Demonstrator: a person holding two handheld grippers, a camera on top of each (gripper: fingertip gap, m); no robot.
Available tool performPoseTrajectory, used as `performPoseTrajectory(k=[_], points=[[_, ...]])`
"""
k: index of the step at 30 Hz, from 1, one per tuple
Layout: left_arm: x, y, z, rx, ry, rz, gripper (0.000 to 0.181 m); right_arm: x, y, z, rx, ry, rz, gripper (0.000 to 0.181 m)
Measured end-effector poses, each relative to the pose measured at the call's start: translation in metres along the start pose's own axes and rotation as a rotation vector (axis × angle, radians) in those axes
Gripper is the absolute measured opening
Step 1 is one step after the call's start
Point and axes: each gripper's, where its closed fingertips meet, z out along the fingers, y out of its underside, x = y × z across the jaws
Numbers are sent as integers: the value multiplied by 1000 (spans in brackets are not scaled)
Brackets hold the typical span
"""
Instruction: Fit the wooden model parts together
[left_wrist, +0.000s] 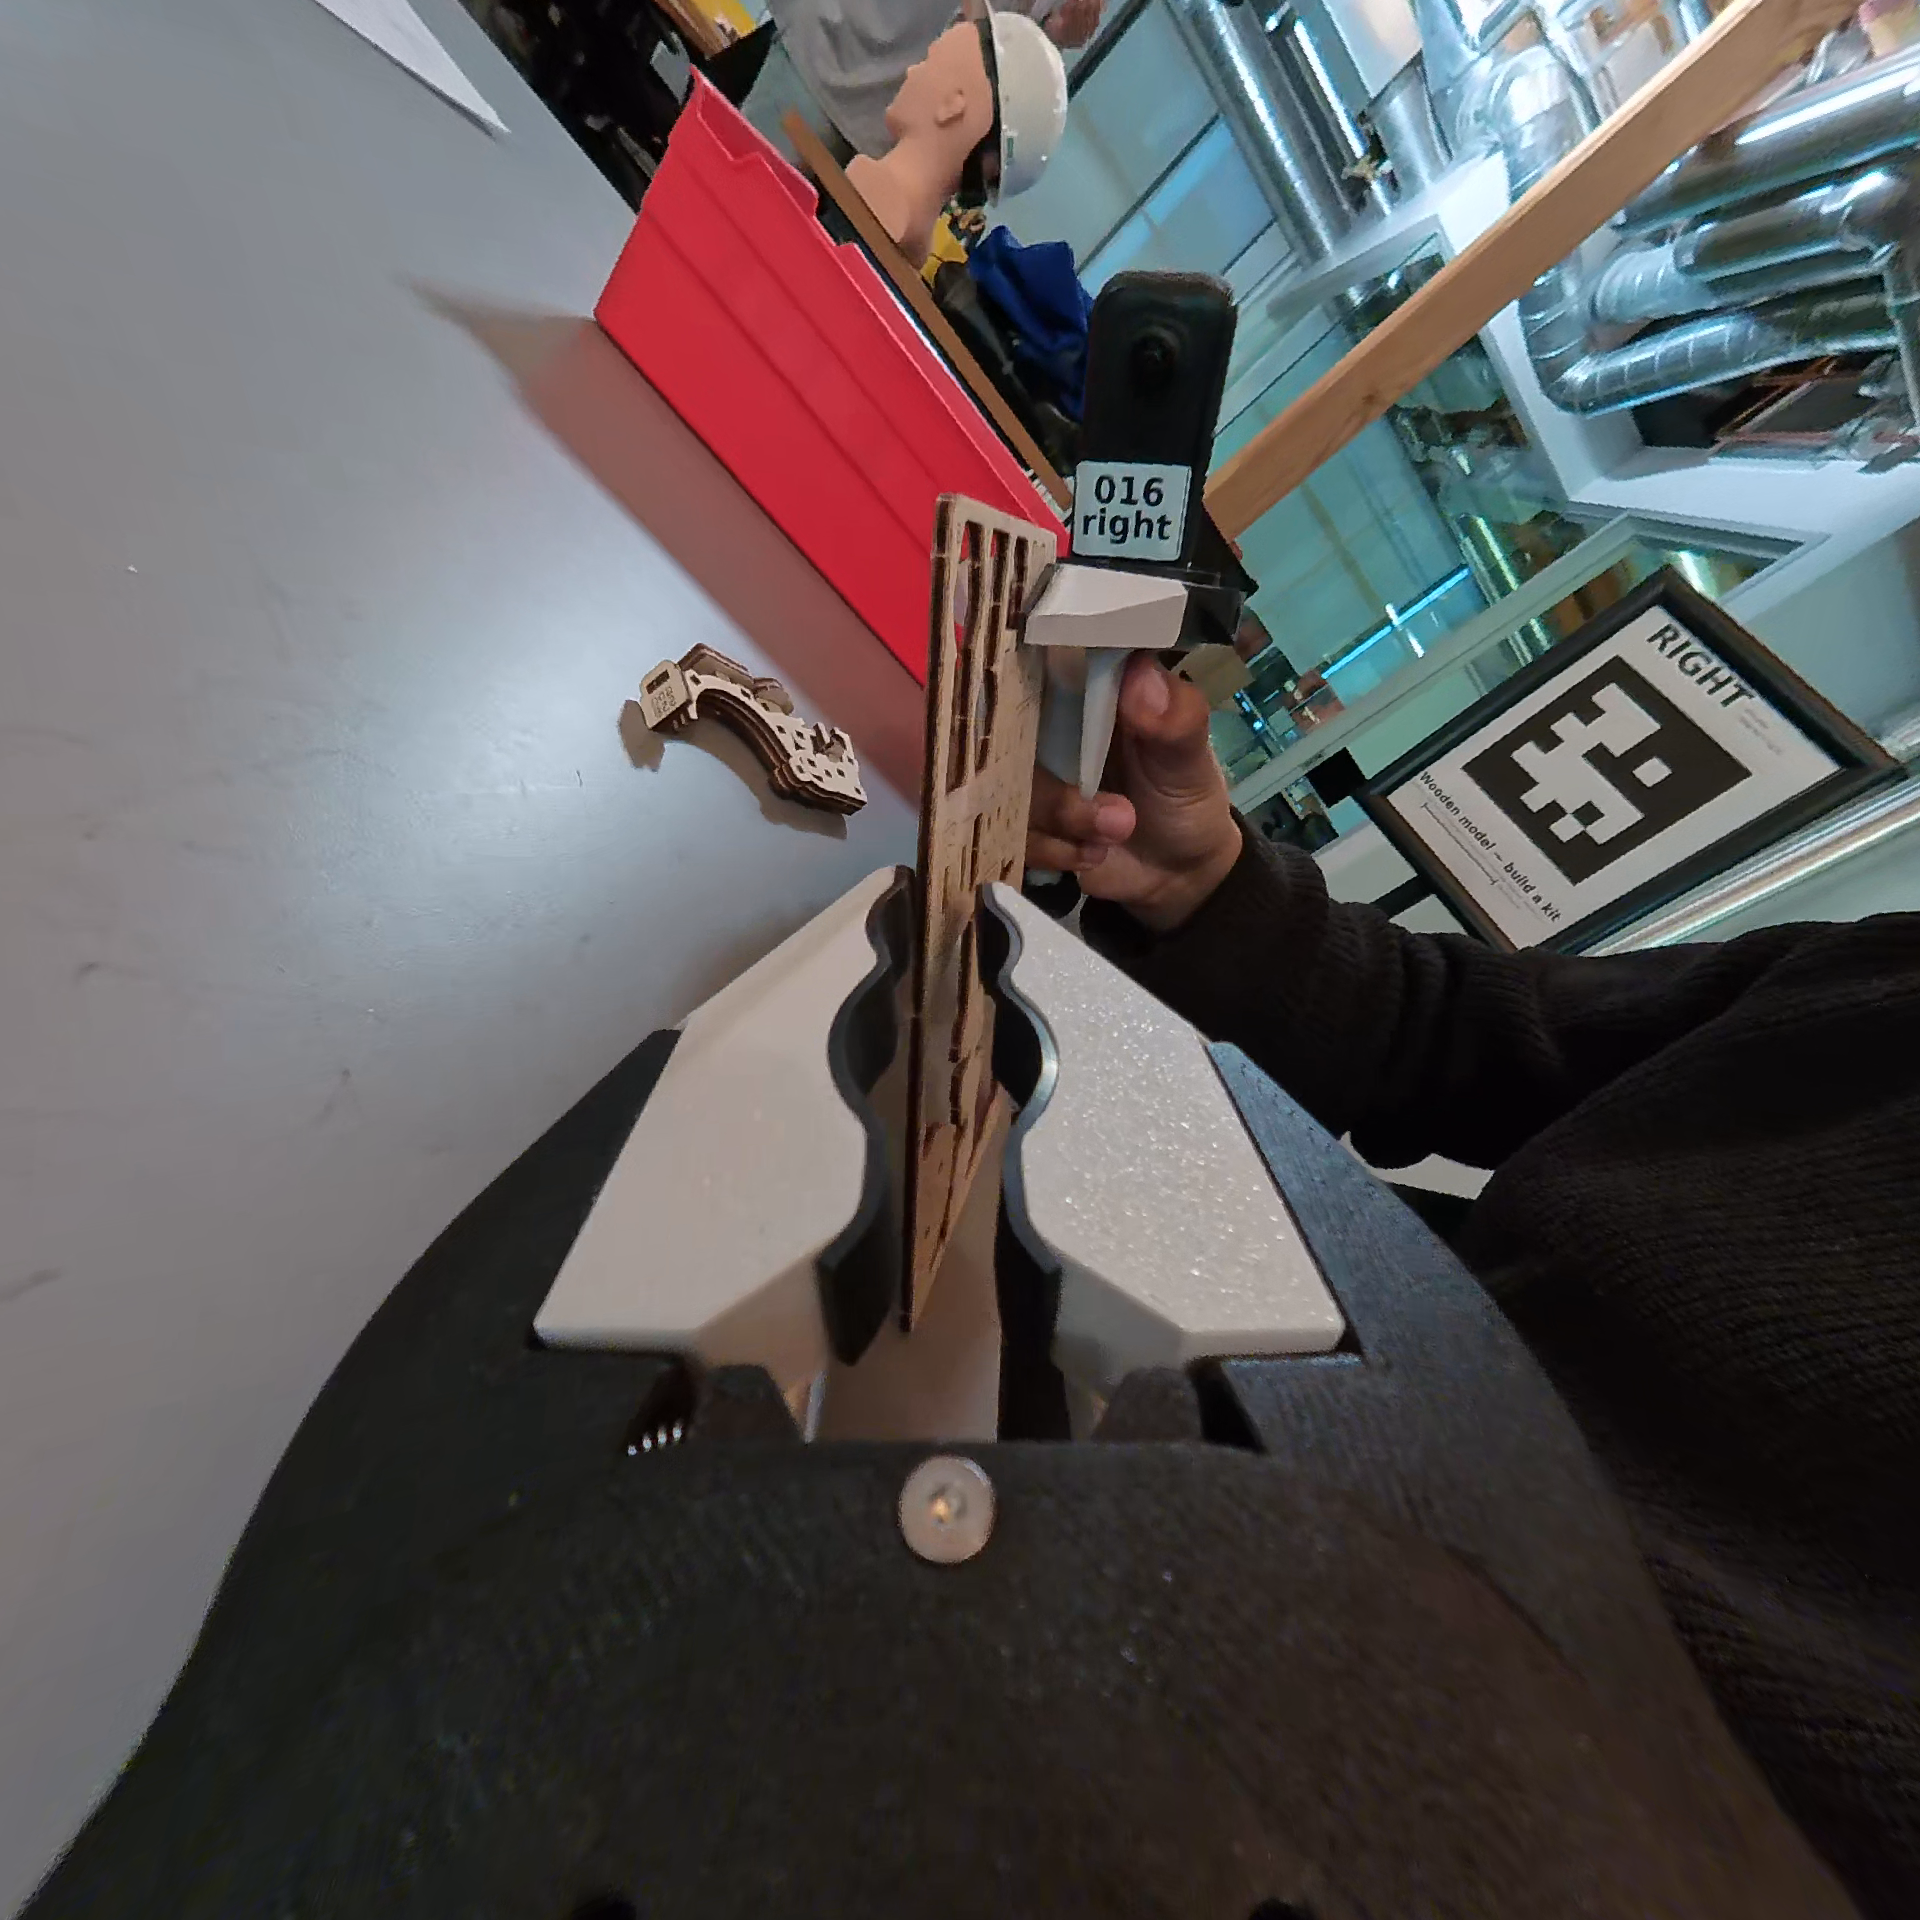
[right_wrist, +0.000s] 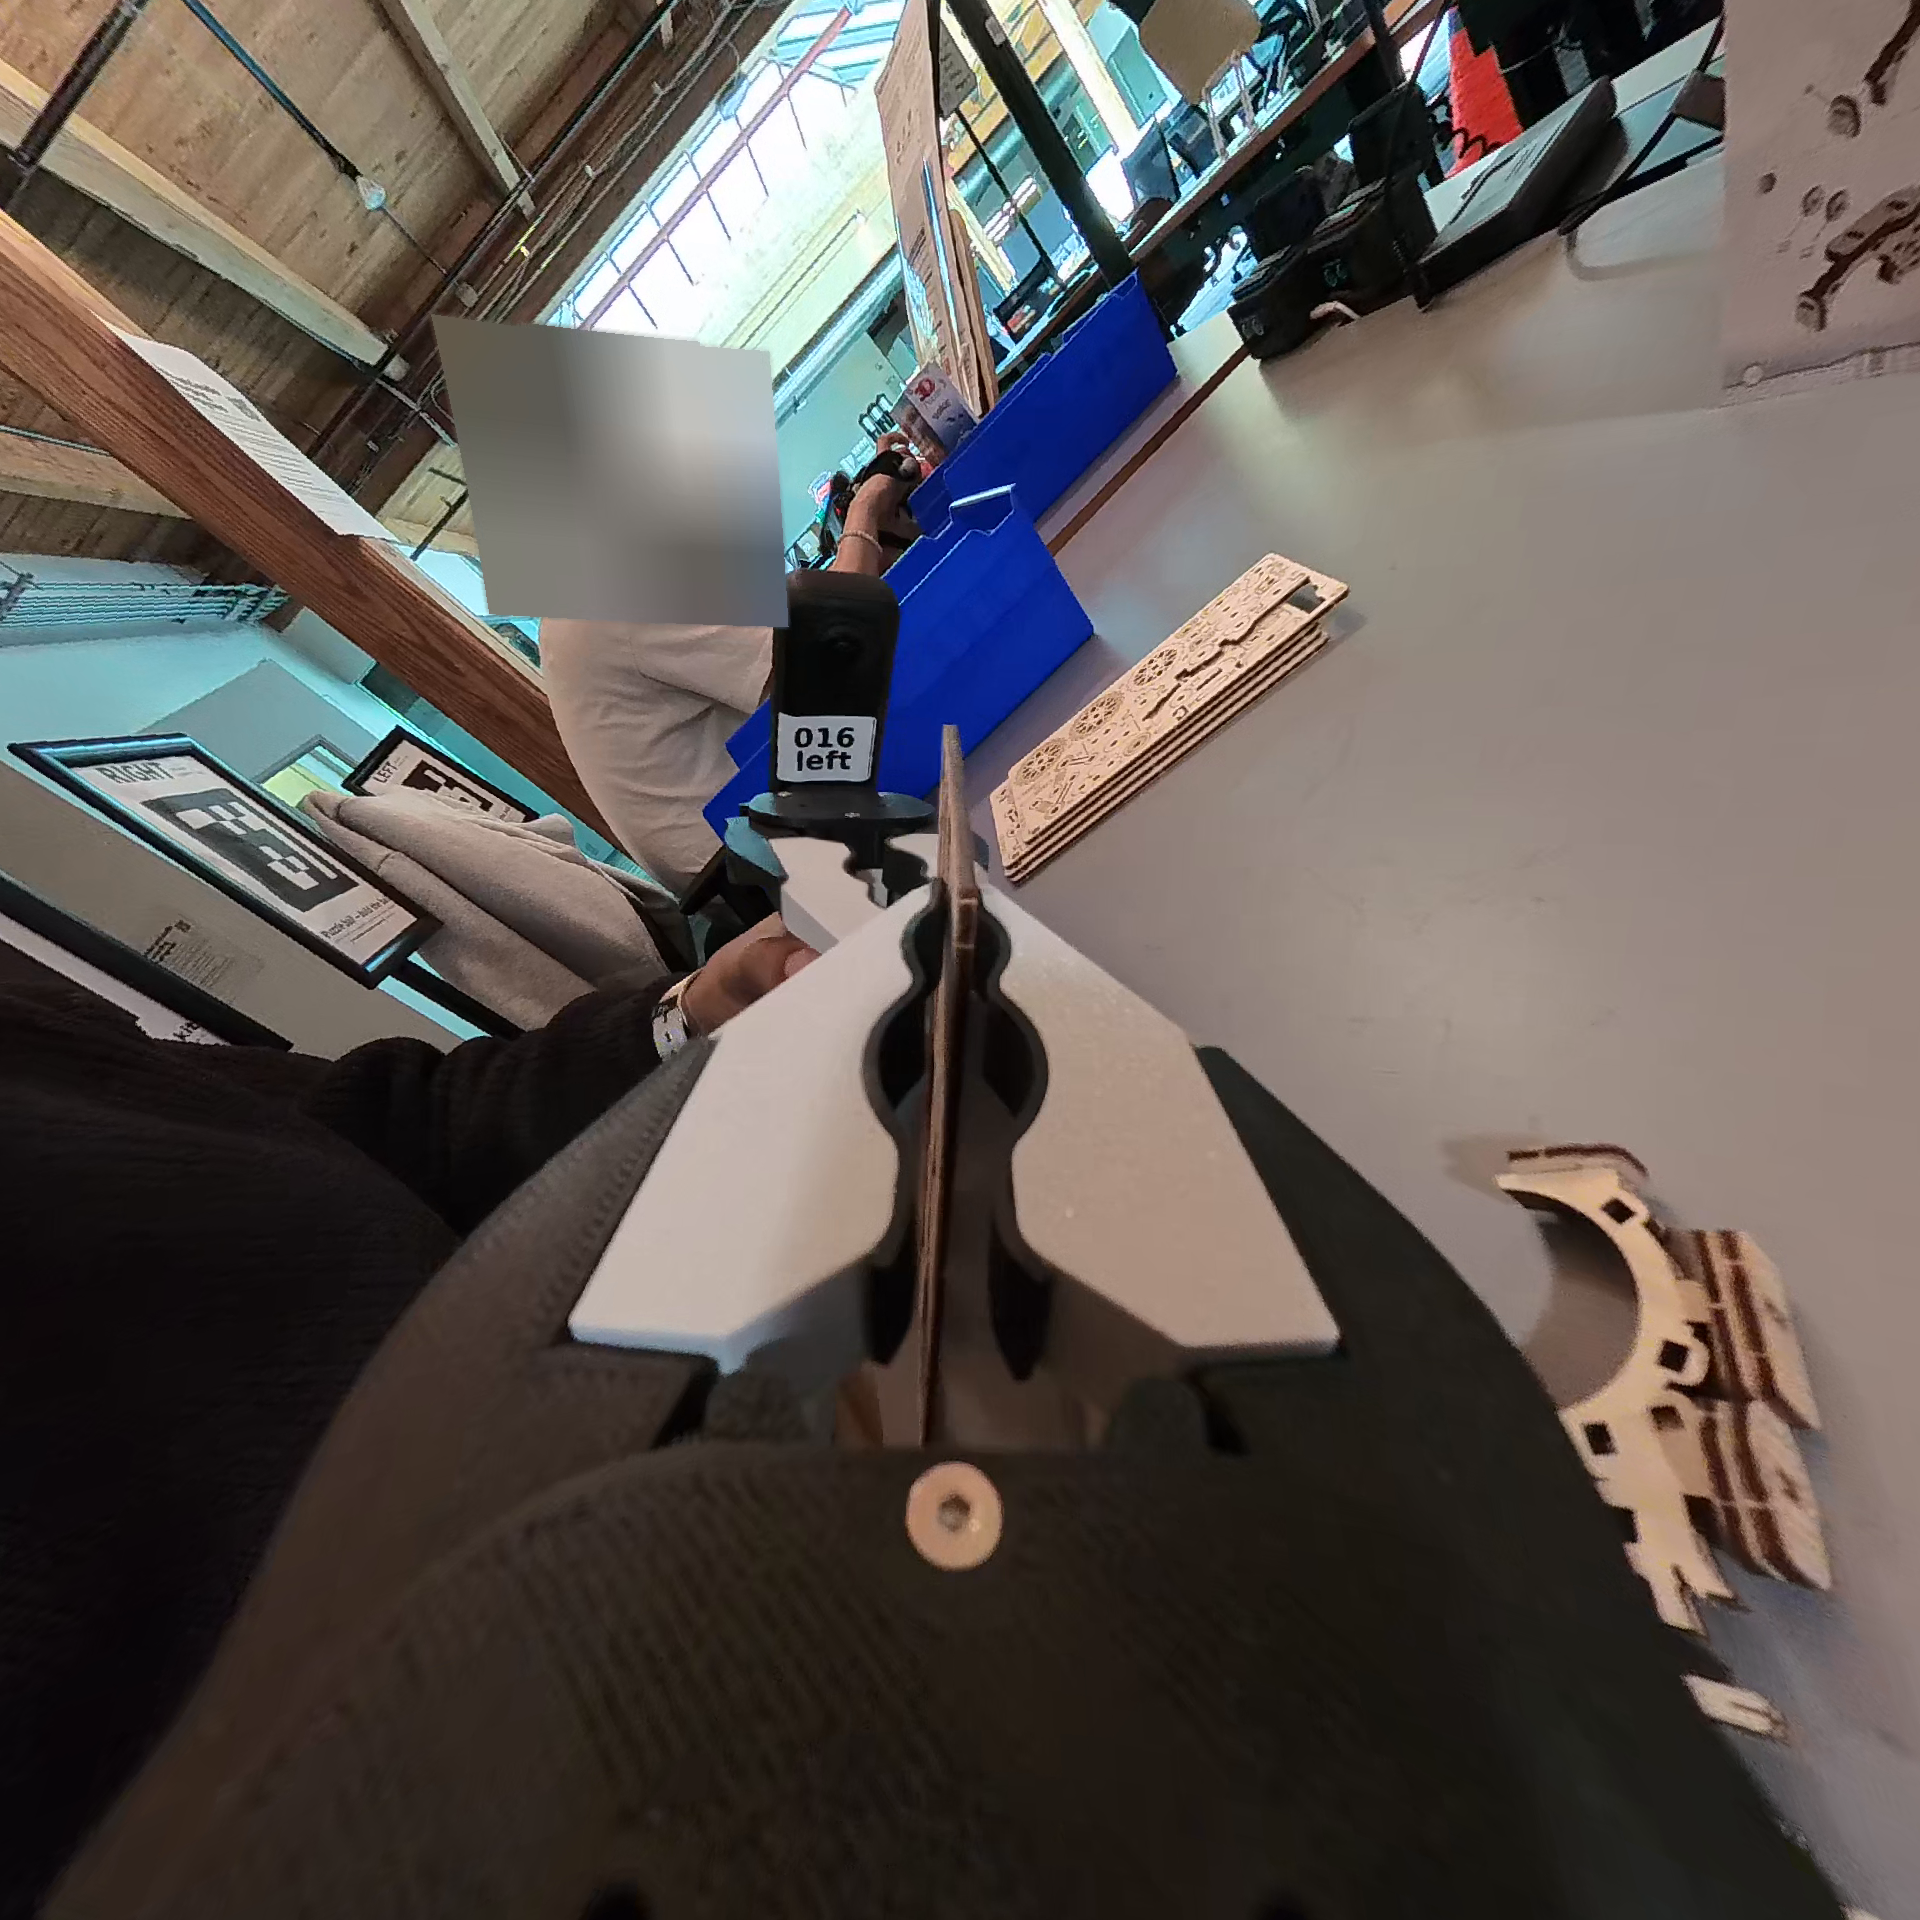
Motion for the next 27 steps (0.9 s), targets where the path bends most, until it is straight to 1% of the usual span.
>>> performPoseTrajectory(k=[2, 6, 10, 11, 12, 16, 18, 21, 22, 25, 27], points=[[1, -2, -2, 18, 11, -16, 10, 0, 0, 0, 0, -2, 4, 2], [3, -3, -4, 18, 21, -16, 3, -1, 1, 0, 1, -4, 5, 4], [7, -3, -5, 25, 52, -33, 1, 6, 2, -1, 8, 33, 9, 11], [6, -3, -5, 30, 44, -37, 1, 10, 2, -2, 13, 60, 6, 14], [4, -4, -6, 35, 33, -38, 1, 15, 0, -4, 25, 95, 0, 23], [-1, -8, -9, 64, 0, -40, 1, 27, -7, -15, 75, 249, -65, 46], [-3, -8, -10, 72, -26, -35, 1, 24, -3, -15, 62, 322, -150, 48], [-5, -11, -12, 96, -56, -16, 1, 13, 9, -5, -6, 420, -323, 54], [-4, -12, -13, 106, -57, -16, 1, 11, 9, -1, -17, 456, -395, 58], [-4, -13, -15, 128, -45, -51, 2, 6, 6, 3, -63, 566, -638, 58], [-2, -14, -16, 144, -28, -69, 2, 0, 4, 6, -82, 612, -783, 64]])
